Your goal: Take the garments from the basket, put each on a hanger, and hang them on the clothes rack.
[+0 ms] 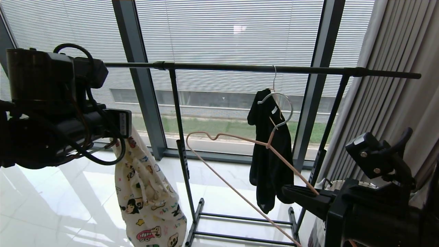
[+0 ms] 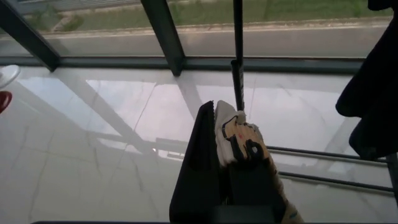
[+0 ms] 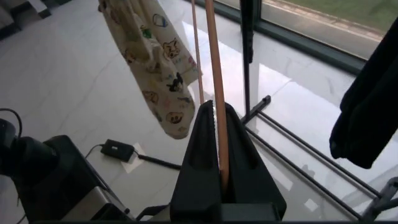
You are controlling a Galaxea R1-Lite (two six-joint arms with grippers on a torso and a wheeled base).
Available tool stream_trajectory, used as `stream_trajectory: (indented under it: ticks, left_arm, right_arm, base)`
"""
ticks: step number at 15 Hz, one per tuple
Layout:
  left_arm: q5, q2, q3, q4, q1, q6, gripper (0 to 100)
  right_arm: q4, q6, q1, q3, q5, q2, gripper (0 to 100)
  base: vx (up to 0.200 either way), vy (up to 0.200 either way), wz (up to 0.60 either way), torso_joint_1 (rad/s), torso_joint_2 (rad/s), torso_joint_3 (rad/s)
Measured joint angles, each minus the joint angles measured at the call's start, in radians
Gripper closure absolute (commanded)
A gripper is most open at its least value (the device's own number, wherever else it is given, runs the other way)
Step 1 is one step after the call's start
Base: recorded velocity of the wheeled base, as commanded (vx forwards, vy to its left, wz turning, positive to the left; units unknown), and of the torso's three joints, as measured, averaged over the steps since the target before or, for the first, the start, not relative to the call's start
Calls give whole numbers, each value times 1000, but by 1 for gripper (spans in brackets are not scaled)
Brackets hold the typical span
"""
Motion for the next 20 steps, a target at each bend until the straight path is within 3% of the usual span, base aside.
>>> stream_trajectory:
  ticks: [3,13,20]
  left_arm:
    - [9,88,-90,-2,-25,-94,100]
    - [10,140,-120,-1,-54,-101,100]
    - [70,140,-126,-1,-62,-115,100]
  right_arm:
    - [-2,1,44,-39,44,39,100]
    - [-96,1,60,-127,54,168,100]
    - [-150,0,59,-193,-1,266,100]
  base:
    - [0,0,0,0,0,0]
    - [0,0,0,0,0,0]
    - [0,0,0,0,0,0]
